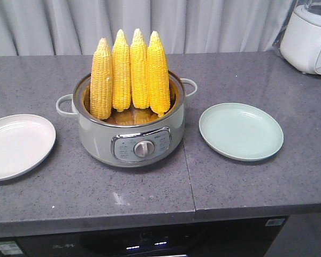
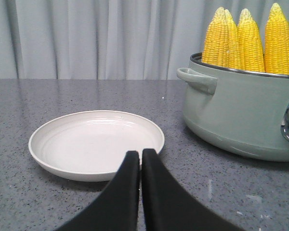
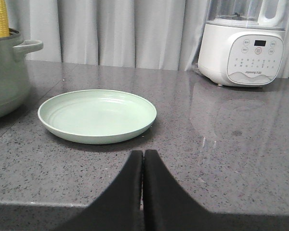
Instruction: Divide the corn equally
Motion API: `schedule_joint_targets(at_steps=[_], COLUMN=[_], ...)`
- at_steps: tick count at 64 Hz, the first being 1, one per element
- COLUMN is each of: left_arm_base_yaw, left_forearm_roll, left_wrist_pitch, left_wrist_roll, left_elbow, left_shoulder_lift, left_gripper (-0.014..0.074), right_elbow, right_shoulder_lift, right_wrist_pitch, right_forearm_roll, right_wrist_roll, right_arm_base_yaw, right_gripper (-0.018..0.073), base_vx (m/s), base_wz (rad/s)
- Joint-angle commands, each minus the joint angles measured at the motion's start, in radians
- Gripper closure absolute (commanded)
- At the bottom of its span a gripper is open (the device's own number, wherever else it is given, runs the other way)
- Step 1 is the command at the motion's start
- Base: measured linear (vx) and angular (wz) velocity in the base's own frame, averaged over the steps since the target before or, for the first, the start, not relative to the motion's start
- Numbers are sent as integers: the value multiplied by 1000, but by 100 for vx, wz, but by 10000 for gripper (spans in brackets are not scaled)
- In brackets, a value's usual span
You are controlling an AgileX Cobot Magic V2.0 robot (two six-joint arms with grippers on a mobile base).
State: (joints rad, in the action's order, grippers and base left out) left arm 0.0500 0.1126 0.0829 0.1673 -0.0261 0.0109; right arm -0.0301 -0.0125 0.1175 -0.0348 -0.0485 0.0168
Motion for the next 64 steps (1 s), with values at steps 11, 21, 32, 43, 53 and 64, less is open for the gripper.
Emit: schedule_joint_targets(at_steps=[11,21,32,43,53,64], left_arm_base_yaw=[0,0,0,0,0,0], left_forearm_roll=[0,0,0,0,0,0], left_wrist_pitch=[-71,-71,-71,-71,-71,-71], left_wrist_roll=[11,11,11,11,11,11], left_elbow=[-29,-29,-29,-29,-29,-29], left_shoulder_lift=[26,26,26,26,26,26], left_gripper=[602,602,602,602,602,602], right_elbow=[-14,-14,-14,-14,-14,-14], right_shoulder_lift=[-5,-5,-5,-5,-5,-5], right_wrist_pitch=[-75,-75,-75,-75,-75,-75], right_forearm_roll=[-7,-7,-7,-7,-7,-7], right_wrist_roll=[-5,-5,-5,-5,-5,-5], right_arm_base_yaw=[-3,-3,-3,-3,-3,-3], right_gripper=[567,567,567,567,567,567], base_vx=[6,6,6,5,5,4], base_wz=[0,1,0,1,1,3])
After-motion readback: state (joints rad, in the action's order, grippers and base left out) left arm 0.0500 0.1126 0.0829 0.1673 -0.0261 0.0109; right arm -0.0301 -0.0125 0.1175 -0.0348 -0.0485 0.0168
